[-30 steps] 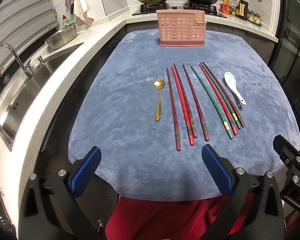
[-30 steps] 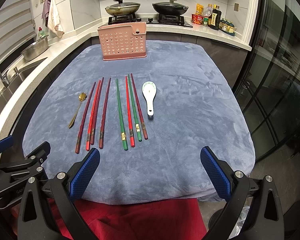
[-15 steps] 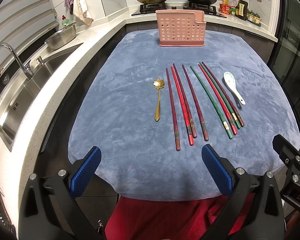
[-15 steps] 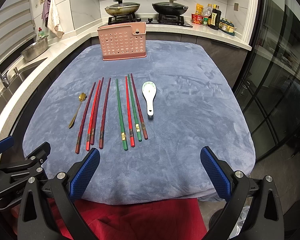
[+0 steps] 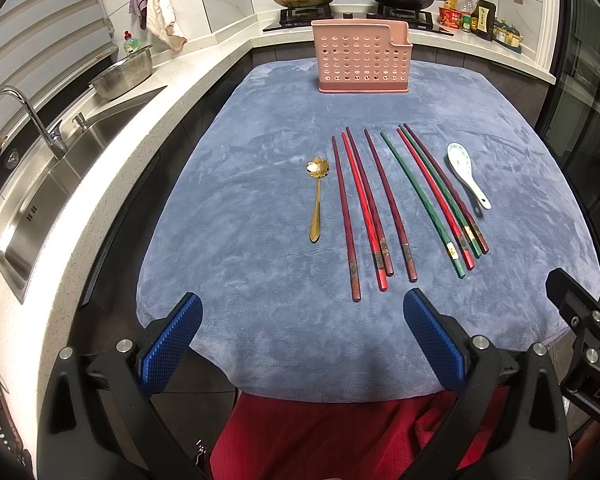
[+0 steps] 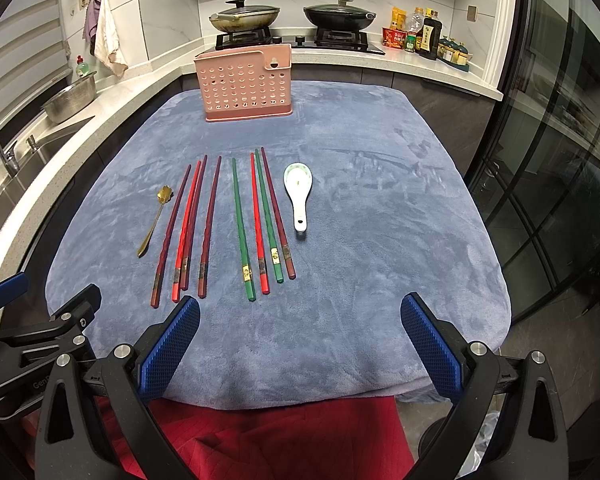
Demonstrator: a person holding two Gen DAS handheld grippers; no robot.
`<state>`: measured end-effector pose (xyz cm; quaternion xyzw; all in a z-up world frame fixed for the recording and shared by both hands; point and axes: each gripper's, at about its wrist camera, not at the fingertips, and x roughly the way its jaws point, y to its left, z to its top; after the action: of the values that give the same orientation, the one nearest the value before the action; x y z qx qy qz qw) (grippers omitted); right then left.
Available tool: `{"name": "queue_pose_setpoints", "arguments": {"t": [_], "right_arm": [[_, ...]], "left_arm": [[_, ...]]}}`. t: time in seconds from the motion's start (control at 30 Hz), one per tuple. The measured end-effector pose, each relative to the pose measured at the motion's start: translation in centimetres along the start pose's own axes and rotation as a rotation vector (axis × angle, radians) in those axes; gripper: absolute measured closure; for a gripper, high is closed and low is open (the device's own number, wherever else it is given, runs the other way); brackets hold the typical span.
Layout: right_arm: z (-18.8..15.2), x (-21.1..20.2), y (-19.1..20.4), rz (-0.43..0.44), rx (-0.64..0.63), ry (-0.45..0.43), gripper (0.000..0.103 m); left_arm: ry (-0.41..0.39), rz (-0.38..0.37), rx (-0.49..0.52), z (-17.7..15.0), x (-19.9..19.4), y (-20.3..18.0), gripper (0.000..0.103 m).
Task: Organize utensils
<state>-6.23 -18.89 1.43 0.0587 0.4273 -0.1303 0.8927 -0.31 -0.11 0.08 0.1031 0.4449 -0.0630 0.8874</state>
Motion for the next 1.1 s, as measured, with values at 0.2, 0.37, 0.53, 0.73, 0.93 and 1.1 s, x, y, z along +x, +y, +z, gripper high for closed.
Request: {"name": "queue_pose_setpoints", "arguments": {"t": [0.2,0.37,0.53,0.73,0.93,1.1], "right_arm": [[0.0,0.0,0.0,0.000,-0.001,0.000,0.007],[0.0,0.0,0.0,0.000,0.000,-0.002,0.007],[0.0,0.3,-0.3,0.001,0.005,0.005,0.007],[0.1,1.4,-1.0,0.004,0.023,0.026,0.007],[0.9,3.6,-1.6,-0.002,0.048,0.050,0.007],[1.4,5.8,-1.8,-0.011,0.046,0.078,0.007]], "left_arm": [[0.000,0.000,0.000,0.0,0.0,0.0,0.007],[0.002,0.002,-0.002,0.0,0.0,0.0,0.007],[0.015,-0.003,-0.025,0.0,0.4,0.3,0.007],[0.045,-0.029,-0.051,0.6,1.9,1.1,0.007],[0.086,-0.027,-0.066,1.6,5.8,2.3,0.007],[0.121,-0.041,-0.088,2.5,9.4,2.9,0.007]]}}
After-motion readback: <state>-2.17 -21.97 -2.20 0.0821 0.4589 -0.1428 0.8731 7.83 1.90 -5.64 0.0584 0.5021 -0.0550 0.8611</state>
